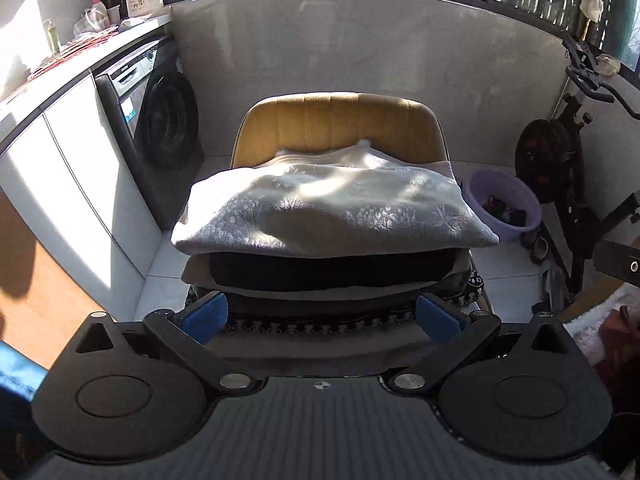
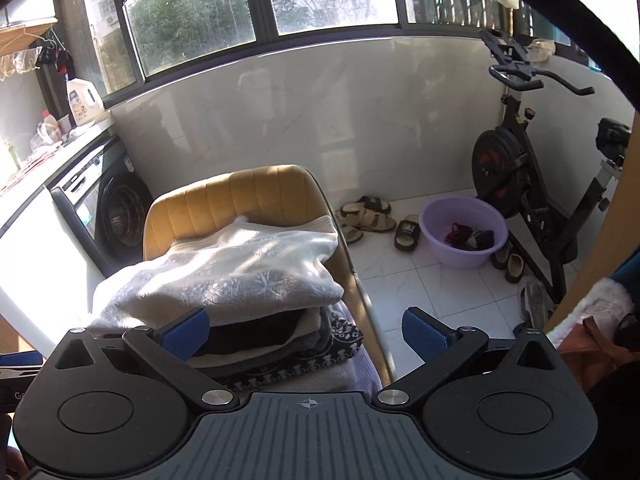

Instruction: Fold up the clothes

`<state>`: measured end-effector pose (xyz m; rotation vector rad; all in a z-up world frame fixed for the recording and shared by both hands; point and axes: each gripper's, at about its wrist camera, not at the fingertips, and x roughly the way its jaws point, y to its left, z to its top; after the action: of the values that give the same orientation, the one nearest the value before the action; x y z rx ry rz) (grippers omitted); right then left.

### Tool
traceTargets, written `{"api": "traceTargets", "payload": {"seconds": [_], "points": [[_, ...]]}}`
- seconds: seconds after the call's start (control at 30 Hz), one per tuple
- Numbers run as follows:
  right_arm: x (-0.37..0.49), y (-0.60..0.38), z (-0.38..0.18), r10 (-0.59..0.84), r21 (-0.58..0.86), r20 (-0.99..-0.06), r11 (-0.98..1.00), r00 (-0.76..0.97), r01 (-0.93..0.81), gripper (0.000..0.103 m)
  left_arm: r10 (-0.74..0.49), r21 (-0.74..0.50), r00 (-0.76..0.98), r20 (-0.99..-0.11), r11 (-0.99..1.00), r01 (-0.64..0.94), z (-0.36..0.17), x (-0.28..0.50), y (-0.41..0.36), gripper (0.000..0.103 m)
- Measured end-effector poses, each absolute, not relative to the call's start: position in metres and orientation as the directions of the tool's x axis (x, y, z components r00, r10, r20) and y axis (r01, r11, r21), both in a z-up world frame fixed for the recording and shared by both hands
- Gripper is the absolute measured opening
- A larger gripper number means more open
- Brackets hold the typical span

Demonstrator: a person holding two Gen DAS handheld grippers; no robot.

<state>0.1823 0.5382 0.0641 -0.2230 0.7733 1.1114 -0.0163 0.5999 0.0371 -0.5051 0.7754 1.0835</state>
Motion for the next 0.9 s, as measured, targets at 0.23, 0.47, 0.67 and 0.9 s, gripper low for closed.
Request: {"api": "traceTargets", "payload": {"seconds": [0.23, 0.47, 0.67, 0.9], "points": [[0.177, 0.484, 0.058, 0.725, 0.192, -0.653, 0.437, 0.218, -0.879, 0.102, 0.567, 0.003, 0.215, -0.795, 0.359, -0.933, 0.03, -0.021, 0.541, 0.103], [0.164, 0.45, 0.053, 0.711, 0.185, -0.672, 0.432, 0.207, -0.883, 0.102, 0.557, 0.023, 0.176, -0.811, 0.331, -0.943, 0.026, -0.034, 0.504, 0.103], [0.139, 0.425, 0.053, 0.698, 0.162, -0.68, 0.441, 0.224, -0.883, 0.102, 0.556, 0.014, 0.191, -0.809, 0.342, -0.939, 0.028, -0.048, 0.49, 0.103], [0.093, 0.394, 0.055, 0.666, 0.145, -0.691, 0.507, 0.28, -0.85, 0.102, 0.525, 0.004, 0.218, -0.823, 0.389, -0.921, 0.024, -0.081, 0.48, 0.102]]}}
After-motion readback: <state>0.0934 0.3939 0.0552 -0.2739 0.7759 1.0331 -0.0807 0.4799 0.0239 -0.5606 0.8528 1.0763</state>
